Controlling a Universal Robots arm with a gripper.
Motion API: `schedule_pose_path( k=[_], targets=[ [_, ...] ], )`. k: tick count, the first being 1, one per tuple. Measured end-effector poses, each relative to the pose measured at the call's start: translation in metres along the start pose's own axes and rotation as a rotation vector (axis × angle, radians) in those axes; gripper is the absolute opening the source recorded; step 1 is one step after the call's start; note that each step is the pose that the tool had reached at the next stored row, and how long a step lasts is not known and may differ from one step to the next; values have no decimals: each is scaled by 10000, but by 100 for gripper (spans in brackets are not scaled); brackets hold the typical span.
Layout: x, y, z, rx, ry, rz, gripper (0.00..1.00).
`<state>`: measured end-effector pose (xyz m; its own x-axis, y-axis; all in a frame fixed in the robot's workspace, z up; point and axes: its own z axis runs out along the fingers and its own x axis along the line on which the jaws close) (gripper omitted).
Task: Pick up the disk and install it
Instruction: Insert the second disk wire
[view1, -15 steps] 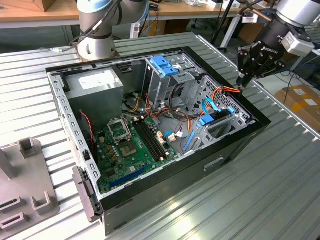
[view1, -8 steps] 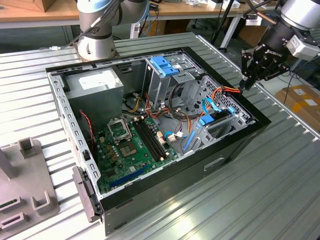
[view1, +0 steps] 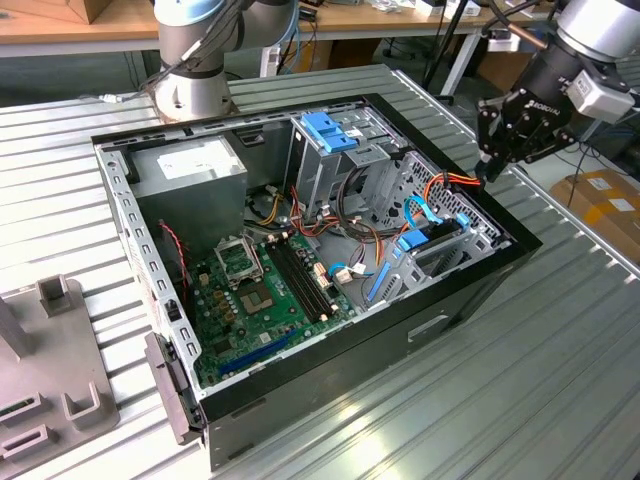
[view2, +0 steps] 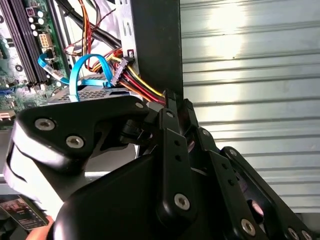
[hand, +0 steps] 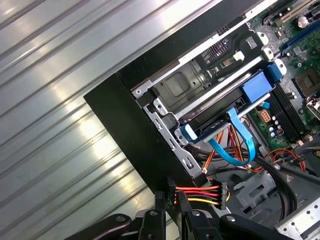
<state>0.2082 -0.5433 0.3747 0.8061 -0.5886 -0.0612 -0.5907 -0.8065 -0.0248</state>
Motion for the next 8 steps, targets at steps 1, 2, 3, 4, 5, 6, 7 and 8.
schedule_pose_path(
  k=[1,2,3,4,5,6,7,8],
  targets=[
    [0,0,1,13,8,265,24],
    [-1,0,2,4,18,314,24],
    [-1,1,3,-10,30,322,24],
    [-1,1,5,-48,59,326,24],
    [-2,2,11,-105,103,330,24],
    [-5,4,13,-147,134,332,24],
    [-5,5,13,-156,141,332,24],
    [-6,5,14,-156,140,331,24]
  ],
)
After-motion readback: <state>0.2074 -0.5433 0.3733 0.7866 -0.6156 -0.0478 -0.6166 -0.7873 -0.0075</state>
